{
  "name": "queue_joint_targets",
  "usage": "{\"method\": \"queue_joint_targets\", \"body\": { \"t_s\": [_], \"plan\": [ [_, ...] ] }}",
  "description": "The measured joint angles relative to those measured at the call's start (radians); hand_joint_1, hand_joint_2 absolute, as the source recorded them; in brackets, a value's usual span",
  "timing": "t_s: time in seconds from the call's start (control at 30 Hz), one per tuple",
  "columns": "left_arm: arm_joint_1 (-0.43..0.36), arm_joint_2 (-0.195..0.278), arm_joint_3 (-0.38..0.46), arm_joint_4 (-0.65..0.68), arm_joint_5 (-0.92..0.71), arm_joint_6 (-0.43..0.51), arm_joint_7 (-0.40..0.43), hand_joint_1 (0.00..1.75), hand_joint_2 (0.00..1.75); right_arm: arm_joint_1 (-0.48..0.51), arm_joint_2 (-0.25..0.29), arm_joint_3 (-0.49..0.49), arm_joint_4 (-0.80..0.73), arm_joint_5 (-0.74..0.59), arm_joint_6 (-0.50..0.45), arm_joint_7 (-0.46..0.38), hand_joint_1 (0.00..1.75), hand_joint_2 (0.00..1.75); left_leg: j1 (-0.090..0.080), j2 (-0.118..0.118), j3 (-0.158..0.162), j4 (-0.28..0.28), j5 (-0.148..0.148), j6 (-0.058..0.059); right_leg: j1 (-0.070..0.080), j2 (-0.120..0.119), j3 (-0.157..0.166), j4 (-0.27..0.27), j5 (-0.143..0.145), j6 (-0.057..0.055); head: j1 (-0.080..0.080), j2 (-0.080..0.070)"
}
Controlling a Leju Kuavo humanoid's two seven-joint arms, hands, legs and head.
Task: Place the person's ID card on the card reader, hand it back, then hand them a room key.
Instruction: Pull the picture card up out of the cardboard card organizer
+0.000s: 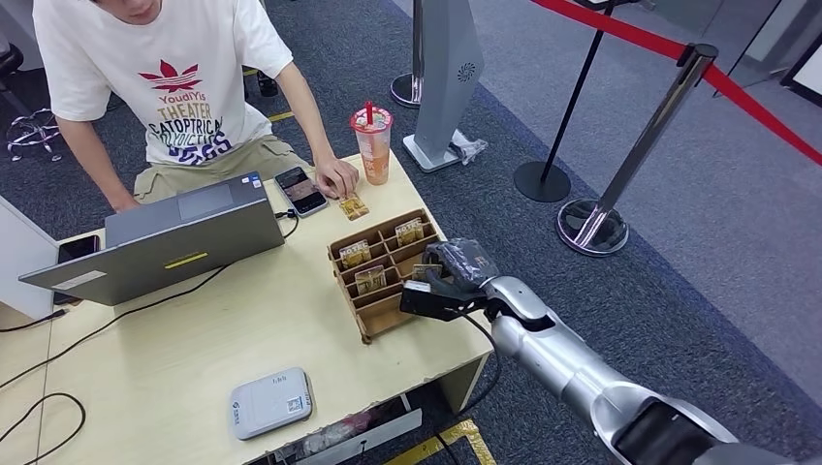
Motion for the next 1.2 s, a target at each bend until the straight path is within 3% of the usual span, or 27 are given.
{"method": "queue_joint_targets", "body": {
  "t_s": [0.17,0.37,0.6,1.07,1.2],
  "plan": [
    [-0.051,0.014,0.093,0.091,-0.049,-0.01,-0.019,0.0,0.0,-0.032,-0.007,0.0,0.008,-0.057,0.065,-0.034,1.54,1.75,0.0,0.0,0.0,0.0,0.0,0.0,0.0,0.0,0.0,0.0,0.0,0.0,0.0,0.0],
    [-0.156,0.038,0.203,0.27,-0.065,-0.015,-0.11,0.0,0.0,-0.09,-0.008,0.008,0.025,-0.107,0.115,-0.065,1.59,1.75,0.0,-0.001,-0.001,0.0,0.002,0.0,0.0,-0.001,0.0,0.0,0.001,0.0,0.0,0.0],
    [-0.221,0.058,0.277,0.402,-0.066,-0.007,-0.143,0.0,0.0,-0.133,-0.007,0.024,0.026,-0.17,0.145,-0.087,1.59,1.75,0.0,-0.001,-0.001,0.0,0.002,0.0,0.0,-0.001,0.0,0.0,0.001,0.0,0.0,0.0],
    [-0.23,0.093,0.327,0.432,-0.125,-0.067,-0.151,0.0,0.0,-0.118,-0.008,0.005,-0.076,-0.283,0.173,-0.096,1.63,1.75,0.0,-0.001,-0.001,0.0,0.002,0.0,0.0,-0.001,-0.001,0.0,0.001,0.0,0.0,0.0],
    [-0.227,0.068,0.32,0.42,-0.174,-0.116,-0.254,0.0,0.0,-0.108,-0.008,-0.021,-0.112,-0.354,0.215,-0.113,1.61,1.75,-0.001,-0.001,-0.001,0.0,0.002,0.0,-0.001,-0.001,0.0,0.0,0.001,0.0,0.0,0.0]
  ]
}}
